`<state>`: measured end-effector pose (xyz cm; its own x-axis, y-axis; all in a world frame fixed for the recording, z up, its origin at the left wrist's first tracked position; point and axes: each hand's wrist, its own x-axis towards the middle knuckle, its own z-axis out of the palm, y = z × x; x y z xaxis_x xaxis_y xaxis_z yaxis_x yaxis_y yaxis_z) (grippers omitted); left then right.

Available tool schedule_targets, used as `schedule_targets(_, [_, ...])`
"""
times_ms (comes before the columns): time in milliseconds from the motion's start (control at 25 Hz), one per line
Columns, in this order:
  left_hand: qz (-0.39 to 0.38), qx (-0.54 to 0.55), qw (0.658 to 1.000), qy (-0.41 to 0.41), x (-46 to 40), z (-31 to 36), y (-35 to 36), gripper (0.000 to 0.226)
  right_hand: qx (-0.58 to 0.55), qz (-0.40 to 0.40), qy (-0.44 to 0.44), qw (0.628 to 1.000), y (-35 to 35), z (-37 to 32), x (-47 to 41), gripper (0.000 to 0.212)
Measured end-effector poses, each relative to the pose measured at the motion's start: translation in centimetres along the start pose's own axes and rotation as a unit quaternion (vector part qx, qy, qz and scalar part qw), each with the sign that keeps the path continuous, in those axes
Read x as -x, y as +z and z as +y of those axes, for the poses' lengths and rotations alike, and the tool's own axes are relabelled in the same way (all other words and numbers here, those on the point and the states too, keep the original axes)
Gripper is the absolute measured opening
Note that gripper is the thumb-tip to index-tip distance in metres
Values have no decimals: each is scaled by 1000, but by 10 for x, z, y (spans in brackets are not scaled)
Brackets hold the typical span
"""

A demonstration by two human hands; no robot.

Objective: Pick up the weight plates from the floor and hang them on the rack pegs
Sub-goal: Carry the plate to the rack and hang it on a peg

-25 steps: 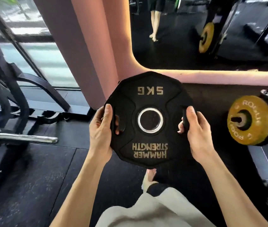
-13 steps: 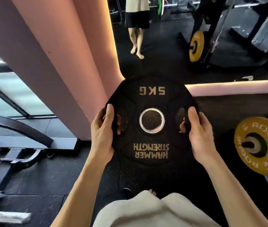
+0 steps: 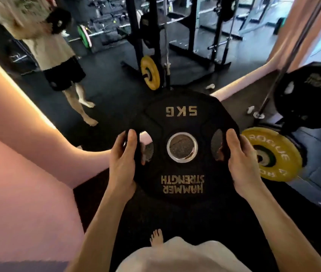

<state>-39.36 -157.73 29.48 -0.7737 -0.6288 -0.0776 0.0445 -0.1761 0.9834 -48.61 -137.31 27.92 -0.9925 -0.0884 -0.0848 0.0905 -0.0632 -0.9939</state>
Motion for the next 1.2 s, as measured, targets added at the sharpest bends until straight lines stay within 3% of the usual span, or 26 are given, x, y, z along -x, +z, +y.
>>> schedule_targets(160, [-149, -22, 988, -34, -88, 12, 32, 29, -30, 123, -12, 992, 10, -6, -28, 64])
schedule_targets(320, [-262, -17, 963, -58, -137, 13, 90, 27, -46, 220, -31, 974, -8, -11, -49, 29])
schedule_targets(480, [-344, -8, 936, -75, -172, 10, 169, 30, -47, 317, -72, 944, -42, -21, -82, 23])
schedule_targets(800, [-410, 45, 910, -38, -206, 23, 333, 21, 13, 402, -123, 907, -132, -76, -169, 35])
schedule_targets(1200, [-463, 127, 876, 58, -258, 81, 499, 21, 43, 430, -224, 873, -210, -177, -276, 35])
